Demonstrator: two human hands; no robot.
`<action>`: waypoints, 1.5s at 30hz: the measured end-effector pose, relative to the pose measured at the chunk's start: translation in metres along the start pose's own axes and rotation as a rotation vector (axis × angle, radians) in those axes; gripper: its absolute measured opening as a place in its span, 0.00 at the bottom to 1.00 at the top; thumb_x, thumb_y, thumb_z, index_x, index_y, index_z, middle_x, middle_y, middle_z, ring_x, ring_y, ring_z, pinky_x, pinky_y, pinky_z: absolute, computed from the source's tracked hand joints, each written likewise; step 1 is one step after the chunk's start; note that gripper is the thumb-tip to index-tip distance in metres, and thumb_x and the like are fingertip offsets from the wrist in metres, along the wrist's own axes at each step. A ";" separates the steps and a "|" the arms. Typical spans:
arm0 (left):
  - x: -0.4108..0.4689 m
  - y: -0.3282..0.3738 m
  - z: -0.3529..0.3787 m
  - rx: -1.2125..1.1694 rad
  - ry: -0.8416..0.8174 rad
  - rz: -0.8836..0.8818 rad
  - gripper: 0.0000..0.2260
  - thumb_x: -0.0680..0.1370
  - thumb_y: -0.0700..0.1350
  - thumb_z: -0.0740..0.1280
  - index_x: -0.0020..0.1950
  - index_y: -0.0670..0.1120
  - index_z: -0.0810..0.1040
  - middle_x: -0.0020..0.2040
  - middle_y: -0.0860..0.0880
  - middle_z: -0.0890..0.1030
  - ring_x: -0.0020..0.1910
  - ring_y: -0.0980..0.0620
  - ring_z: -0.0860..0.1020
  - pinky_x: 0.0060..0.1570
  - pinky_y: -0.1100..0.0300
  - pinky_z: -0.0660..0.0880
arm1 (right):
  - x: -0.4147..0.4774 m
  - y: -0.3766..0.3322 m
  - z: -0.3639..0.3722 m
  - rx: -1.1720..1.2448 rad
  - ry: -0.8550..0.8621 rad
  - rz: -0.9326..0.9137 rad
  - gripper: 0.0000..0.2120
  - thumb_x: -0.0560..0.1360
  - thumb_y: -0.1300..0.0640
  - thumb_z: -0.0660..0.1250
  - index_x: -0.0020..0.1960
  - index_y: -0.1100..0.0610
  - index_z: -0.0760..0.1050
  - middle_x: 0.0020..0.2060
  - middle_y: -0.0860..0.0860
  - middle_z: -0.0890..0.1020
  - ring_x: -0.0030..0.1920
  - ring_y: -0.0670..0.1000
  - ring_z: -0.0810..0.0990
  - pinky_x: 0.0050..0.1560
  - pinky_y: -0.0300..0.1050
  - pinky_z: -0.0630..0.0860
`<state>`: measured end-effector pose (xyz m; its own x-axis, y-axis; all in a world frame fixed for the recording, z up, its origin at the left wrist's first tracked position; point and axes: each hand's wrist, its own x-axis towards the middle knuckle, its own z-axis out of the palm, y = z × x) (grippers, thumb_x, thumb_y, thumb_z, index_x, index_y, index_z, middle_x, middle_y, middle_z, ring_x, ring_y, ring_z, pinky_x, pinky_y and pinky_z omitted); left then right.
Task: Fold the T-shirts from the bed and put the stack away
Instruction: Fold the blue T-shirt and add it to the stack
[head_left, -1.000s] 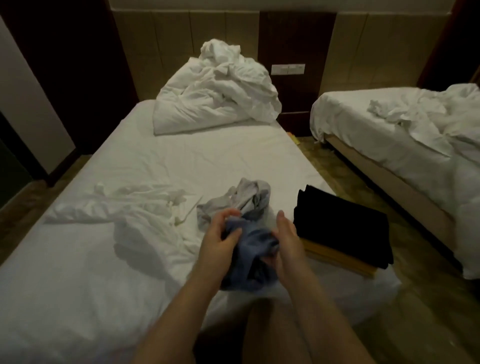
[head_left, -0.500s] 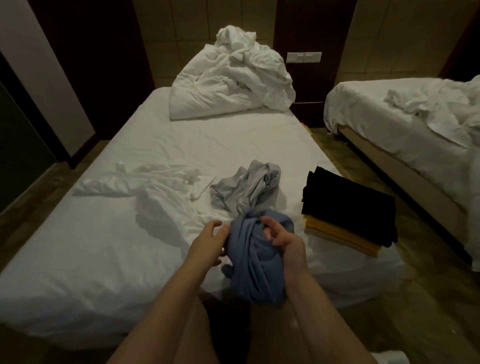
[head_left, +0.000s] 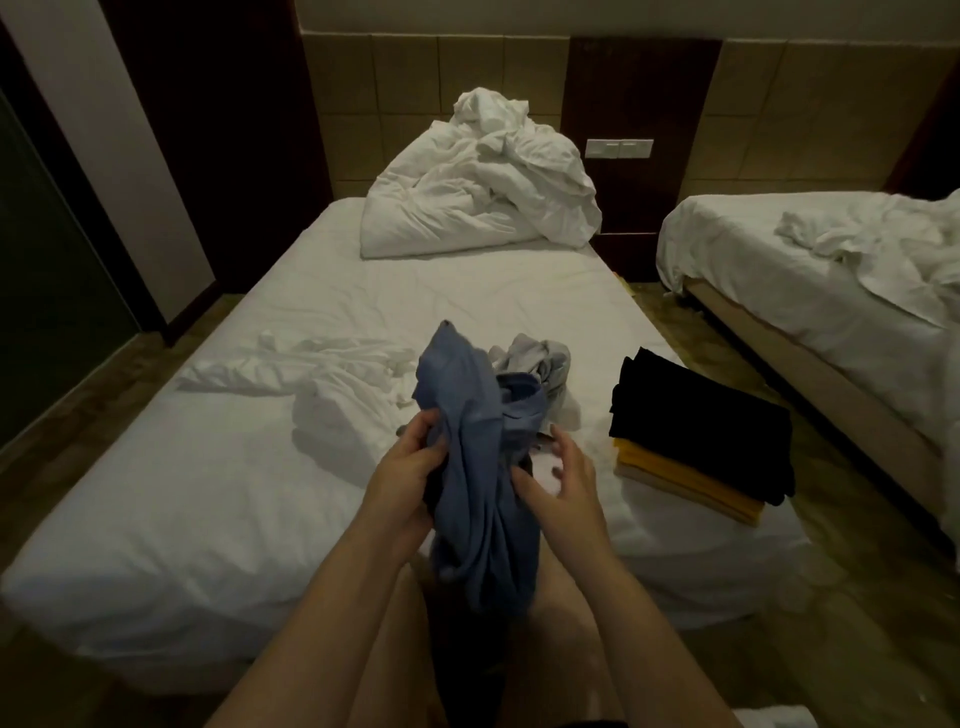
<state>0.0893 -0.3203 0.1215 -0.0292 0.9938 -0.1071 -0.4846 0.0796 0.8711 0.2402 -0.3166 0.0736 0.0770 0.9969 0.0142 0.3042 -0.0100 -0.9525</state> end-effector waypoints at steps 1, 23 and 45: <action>-0.002 0.005 -0.001 -0.037 -0.037 0.005 0.11 0.79 0.34 0.56 0.49 0.45 0.76 0.43 0.47 0.83 0.40 0.52 0.83 0.36 0.62 0.79 | 0.001 -0.006 -0.001 -0.017 0.015 -0.080 0.29 0.75 0.48 0.66 0.72 0.44 0.58 0.65 0.45 0.62 0.66 0.47 0.63 0.67 0.47 0.65; 0.008 0.025 -0.025 -0.430 0.124 -0.035 0.13 0.75 0.40 0.61 0.39 0.40 0.84 0.41 0.44 0.84 0.38 0.49 0.83 0.39 0.61 0.80 | 0.013 -0.008 -0.017 0.233 0.160 -0.303 0.08 0.76 0.62 0.65 0.39 0.53 0.72 0.33 0.49 0.75 0.33 0.40 0.72 0.35 0.32 0.69; 0.004 0.031 -0.045 -0.580 -0.059 0.070 0.15 0.62 0.44 0.66 0.45 0.42 0.84 0.47 0.43 0.83 0.45 0.45 0.82 0.47 0.55 0.79 | 0.004 -0.009 0.006 -0.034 -0.775 -0.059 0.21 0.65 0.59 0.76 0.57 0.60 0.75 0.51 0.56 0.81 0.52 0.51 0.80 0.56 0.53 0.76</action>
<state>0.0346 -0.3170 0.1262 -0.0377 0.9991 -0.0173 -0.8827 -0.0252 0.4692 0.2321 -0.3121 0.0809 -0.6220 0.7657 -0.1638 0.3170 0.0549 -0.9468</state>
